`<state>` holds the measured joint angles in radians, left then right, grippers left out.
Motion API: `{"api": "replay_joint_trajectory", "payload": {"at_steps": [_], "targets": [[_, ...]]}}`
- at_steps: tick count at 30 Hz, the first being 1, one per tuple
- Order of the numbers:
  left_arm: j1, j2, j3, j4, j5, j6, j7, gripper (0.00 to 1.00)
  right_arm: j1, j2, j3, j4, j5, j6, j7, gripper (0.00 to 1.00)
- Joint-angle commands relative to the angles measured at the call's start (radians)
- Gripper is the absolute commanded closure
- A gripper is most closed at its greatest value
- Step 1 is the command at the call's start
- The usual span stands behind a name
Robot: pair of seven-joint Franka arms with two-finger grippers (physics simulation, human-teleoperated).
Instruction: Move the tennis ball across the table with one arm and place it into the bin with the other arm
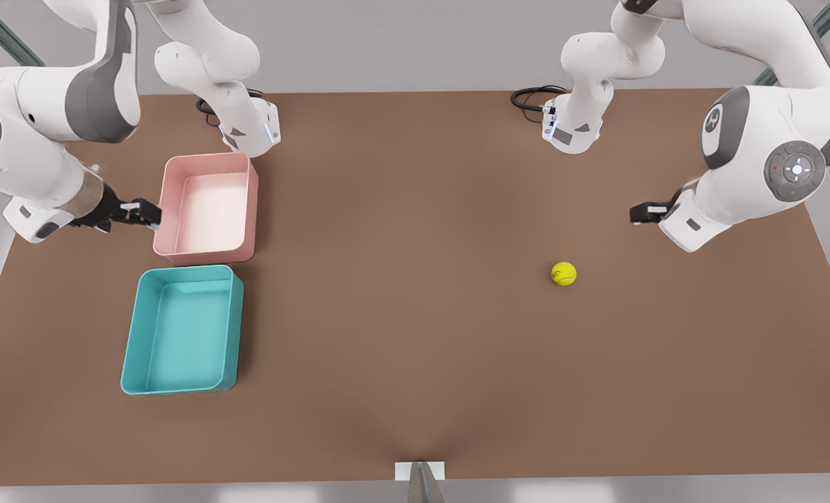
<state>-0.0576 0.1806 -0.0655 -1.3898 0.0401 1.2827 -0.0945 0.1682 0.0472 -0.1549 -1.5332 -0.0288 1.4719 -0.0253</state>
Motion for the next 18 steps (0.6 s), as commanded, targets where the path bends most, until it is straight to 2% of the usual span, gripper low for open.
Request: {"api": "replay_joint_trajectory", "payload": {"at_steps": [1,3,4,5,6,8,10,13,14,18], "targets": [[-0.001,0.0,0.001,0.0,-0.003,0.026,-0.037,0.0,0.013,0.0,-0.002,0.001,0.001,0.041,-0.008,0.0],[0.001,-0.001,0.001,-0.017,-0.006,0.024,-0.021,0.0,0.013,0.002,-0.002,-0.001,0.003,0.039,-0.007,0.0],[0.001,0.014,0.001,-0.028,-0.005,0.044,0.045,0.07,0.011,0.003,-0.003,0.001,0.004,0.041,-0.002,0.0],[-0.001,0.054,0.0,-0.06,-0.02,0.104,0.088,0.78,0.017,0.017,-0.003,-0.005,-0.011,0.041,-0.007,0.0],[-0.002,0.065,0.0,-0.122,-0.08,0.197,0.143,0.79,0.019,0.037,-0.002,-0.004,-0.01,0.041,-0.007,0.0],[0.012,0.074,0.001,-0.298,-0.08,0.567,0.821,0.79,0.014,0.056,0.0,-0.007,0.001,0.048,-0.008,0.0],[0.001,0.096,0.0,-0.425,-0.051,0.728,1.301,0.79,0.01,0.068,-0.002,-0.007,0.003,0.051,-0.008,0.0],[0.022,0.157,0.0,-0.502,-0.026,0.799,1.762,0.79,0.008,0.069,-0.005,-0.007,0.0,0.059,-0.012,0.0],[0.021,0.152,0.0,-0.552,-0.014,0.842,1.79,0.79,0.008,0.071,-0.005,-0.007,0.0,0.061,-0.013,0.0],[0.022,0.178,-0.005,-0.58,0.075,0.906,1.889,0.79,0.007,0.077,-0.006,-0.012,0.024,0.064,-0.018,0.0]]}}
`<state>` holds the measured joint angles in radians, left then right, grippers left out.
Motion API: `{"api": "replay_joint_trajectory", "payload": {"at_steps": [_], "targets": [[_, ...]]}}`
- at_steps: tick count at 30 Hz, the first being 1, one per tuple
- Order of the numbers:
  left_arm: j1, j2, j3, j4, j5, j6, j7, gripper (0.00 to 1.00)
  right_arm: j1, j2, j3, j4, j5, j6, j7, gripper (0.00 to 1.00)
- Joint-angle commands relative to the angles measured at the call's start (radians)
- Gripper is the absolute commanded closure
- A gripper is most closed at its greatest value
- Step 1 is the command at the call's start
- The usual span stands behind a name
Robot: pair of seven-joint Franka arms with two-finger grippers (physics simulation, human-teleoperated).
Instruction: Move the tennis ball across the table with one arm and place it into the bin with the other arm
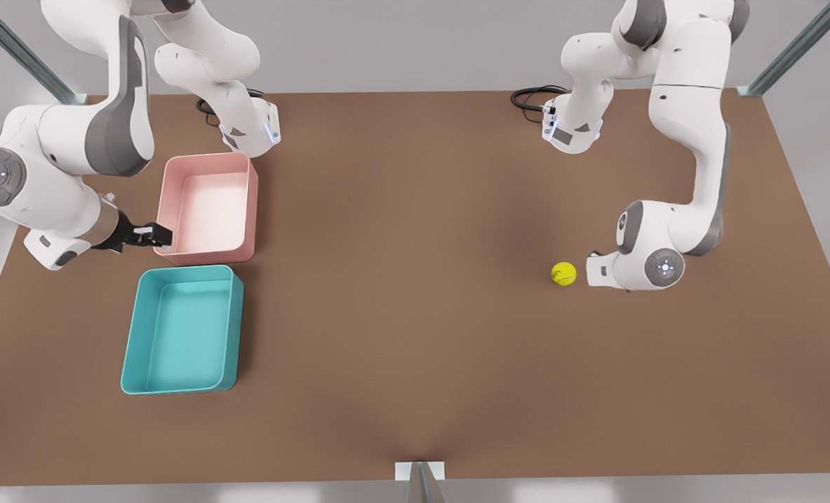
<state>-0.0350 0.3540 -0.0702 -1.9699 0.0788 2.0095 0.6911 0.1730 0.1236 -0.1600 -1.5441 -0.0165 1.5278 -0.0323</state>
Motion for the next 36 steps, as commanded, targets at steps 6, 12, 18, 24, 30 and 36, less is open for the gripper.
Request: {"api": "replay_joint_trajectory", "payload": {"at_steps": [6,12,18,24,30,36], "targets": [[0.021,0.046,0.0,-0.047,0.07,0.233,1.153,0.79,0.002,0.002,-0.001,-0.002,0.015,0.009,-0.015,0.0],[0.02,0.069,0.0,-0.086,0.07,0.235,0.765,0.79,0.002,0.005,0.0,-0.002,0.016,0.008,-0.015,0.0],[0.014,0.099,0.0,-0.109,0.072,0.23,0.64,0.79,0.002,0.007,0.001,-0.005,0.016,0.008,-0.015,0.0],[0.015,0.129,-0.002,-0.109,0.105,0.224,0.758,0.79,0.002,0.008,0.001,-0.005,0.016,0.008,-0.017,0.0],[-0.006,0.128,0.0,-0.109,0.099,0.178,0.739,0.79,0.002,0.008,0.001,-0.005,0.02,0.006,-0.029,0.0],[-0.011,0.128,0.0,-0.11,0.101,0.155,0.717,0.79,0.002,0.01,0.001,-0.01,0.018,0.008,-0.029,0.0]]}}
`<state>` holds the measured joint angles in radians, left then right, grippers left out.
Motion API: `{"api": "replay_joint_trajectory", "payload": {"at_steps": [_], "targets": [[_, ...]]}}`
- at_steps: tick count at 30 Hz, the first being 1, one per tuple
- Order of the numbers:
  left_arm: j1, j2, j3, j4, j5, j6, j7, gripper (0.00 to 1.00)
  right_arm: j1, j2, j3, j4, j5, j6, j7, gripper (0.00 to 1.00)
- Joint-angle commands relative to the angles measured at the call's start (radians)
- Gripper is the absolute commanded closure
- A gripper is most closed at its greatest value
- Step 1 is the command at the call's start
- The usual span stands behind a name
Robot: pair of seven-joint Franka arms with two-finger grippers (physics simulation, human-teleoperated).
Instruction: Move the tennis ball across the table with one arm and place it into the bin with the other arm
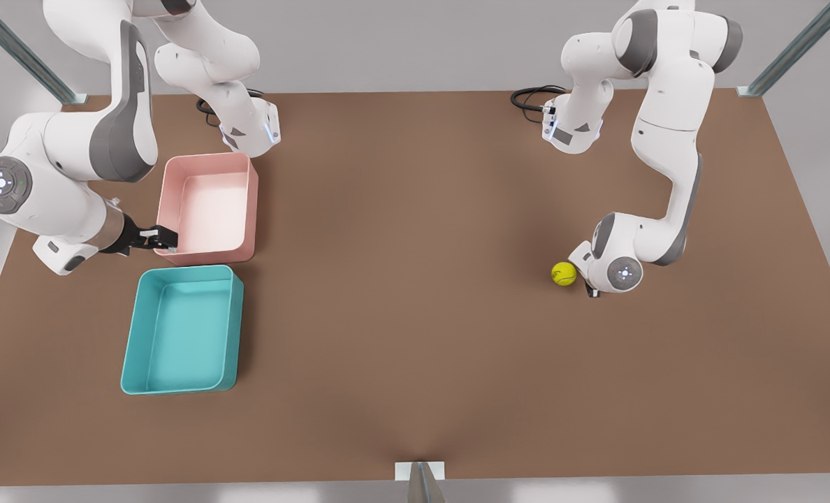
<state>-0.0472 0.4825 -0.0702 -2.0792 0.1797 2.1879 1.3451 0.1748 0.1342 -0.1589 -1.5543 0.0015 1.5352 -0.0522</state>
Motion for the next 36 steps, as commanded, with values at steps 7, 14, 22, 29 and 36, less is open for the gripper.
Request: {"api": "replay_joint_trajectory", "payload": {"at_steps": [7,14,22,29,36], "targets": [[-0.025,-0.001,0.001,0.004,-0.002,-0.031,-0.013,0.79,0.0,0.002,-0.001,0.0,0.0,-0.001,-0.009,0.0],[-0.31,0.071,-0.062,0.263,-0.273,0.009,-0.868,0.79,0.0,0.004,-0.001,0.0,0.0,-0.001,-0.009,0.0],[-0.12,-0.282,0.171,0.478,-0.247,-0.679,-1.59,0.0,0.012,0.042,0.007,0.023,0.015,0.005,0.009,0.0],[-0.092,-0.324,0.11,0.697,-0.186,-0.941,-1.715,0.0,0.264,0.261,0.007,0.152,0.08,0.149,0.371,0.0],[-0.083,-0.324,0.084,0.692,-0.154,-0.904,-1.716,0.0,0.198,0.449,-0.002,0.28,0.094,0.24,0.258,0.0]]}}
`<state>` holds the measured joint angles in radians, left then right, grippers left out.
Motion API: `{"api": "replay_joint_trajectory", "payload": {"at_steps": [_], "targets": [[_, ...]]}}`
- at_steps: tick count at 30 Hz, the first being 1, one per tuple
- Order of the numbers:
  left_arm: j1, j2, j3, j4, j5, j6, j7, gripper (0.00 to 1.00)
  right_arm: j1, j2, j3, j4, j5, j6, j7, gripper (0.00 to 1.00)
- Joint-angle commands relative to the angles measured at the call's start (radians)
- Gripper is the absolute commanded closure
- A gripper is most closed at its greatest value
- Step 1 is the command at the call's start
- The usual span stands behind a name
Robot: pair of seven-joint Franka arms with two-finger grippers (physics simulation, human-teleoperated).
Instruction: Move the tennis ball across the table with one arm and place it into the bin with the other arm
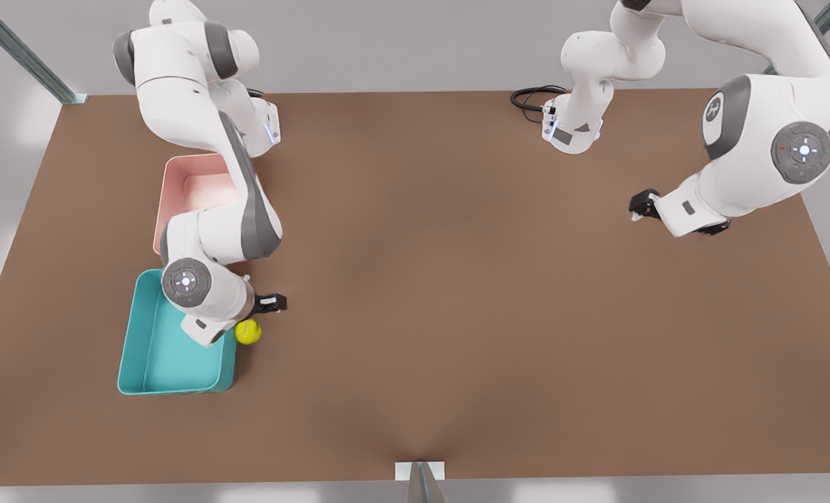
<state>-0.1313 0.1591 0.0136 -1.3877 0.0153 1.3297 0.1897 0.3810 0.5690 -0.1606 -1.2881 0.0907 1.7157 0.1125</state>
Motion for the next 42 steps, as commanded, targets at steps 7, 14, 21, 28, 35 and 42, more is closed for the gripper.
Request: {"api": "replay_joint_trajectory", "payload": {"at_steps": [7,14,21,28,35,42], "targets": [[0.004,-0.001,0.0,-0.002,0.015,-0.038,-0.561,0.0,-0.037,0.043,-0.002,0.01,-0.008,0.07,-0.192,0.0],[0.004,-0.001,0.0,-0.011,0.014,-0.058,-0.559,0.0,-0.093,0.115,0.003,-0.088,-0.028,0.136,-0.654,0.0],[0.007,0.002,0.0,-0.011,0.012,-0.061,-0.561,0.0,-0.091,0.147,0.01,-0.099,0.017,0.206,-1.364,0.0],[0.007,0.0,0.0,-0.022,0.009,-0.061,-0.559,0.0,-0.102,0.175,0.009,-0.12,0.041,0.306,-1.806,0.0],[0.01,0.0,0.0,-0.027,0.008,-0.063,-0.559,0.0,-0.099,0.172,0.007,-0.249,0.004,0.486,-1.935,0.0],[0.053,0.003,0.0,-0.033,-0.005,-0.063,-0.463,0.0,-0.111,0.169,0.001,-0.298,0.004,0.515,-1.939,0.0]]}}
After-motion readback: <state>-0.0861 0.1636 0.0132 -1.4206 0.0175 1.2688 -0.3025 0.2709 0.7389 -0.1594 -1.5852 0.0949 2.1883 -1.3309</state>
